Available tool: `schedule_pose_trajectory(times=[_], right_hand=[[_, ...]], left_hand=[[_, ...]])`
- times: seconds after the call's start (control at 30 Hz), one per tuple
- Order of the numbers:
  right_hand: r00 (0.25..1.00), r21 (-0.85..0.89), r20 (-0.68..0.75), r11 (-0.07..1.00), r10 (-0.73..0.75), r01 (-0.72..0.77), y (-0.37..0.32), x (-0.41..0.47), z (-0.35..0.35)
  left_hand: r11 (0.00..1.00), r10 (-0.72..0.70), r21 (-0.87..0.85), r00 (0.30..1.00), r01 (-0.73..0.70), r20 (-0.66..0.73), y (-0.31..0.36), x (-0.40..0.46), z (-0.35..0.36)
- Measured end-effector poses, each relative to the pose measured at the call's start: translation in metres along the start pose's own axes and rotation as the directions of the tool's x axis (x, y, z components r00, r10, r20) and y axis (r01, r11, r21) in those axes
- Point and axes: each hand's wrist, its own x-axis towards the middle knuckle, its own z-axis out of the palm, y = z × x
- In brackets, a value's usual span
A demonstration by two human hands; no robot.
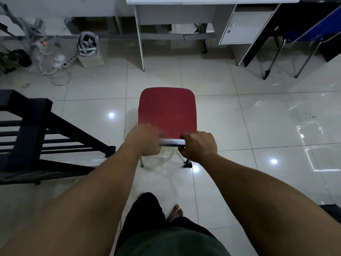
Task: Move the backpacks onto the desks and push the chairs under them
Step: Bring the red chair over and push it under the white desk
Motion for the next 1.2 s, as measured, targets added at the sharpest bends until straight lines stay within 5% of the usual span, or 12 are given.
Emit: schedule_pose_trajectory(times=[0.67,1.2], right_hand=[[0.999,0.049,0.012,0.997,0.052,-0.052,-0.015,0.121,-0.012],[0.995,-0.027,0.088,0.999,0.047,-0.045,0.058,0.21,-0.022]], left_hand=[[0.999,0.034,0.027,0.999,-0.035,0.024,-0.083,0.096,-0.053],[0.997,0.076,0.011,0.997,-0.076,-0.026,-0.071,0.193,-0.074]])
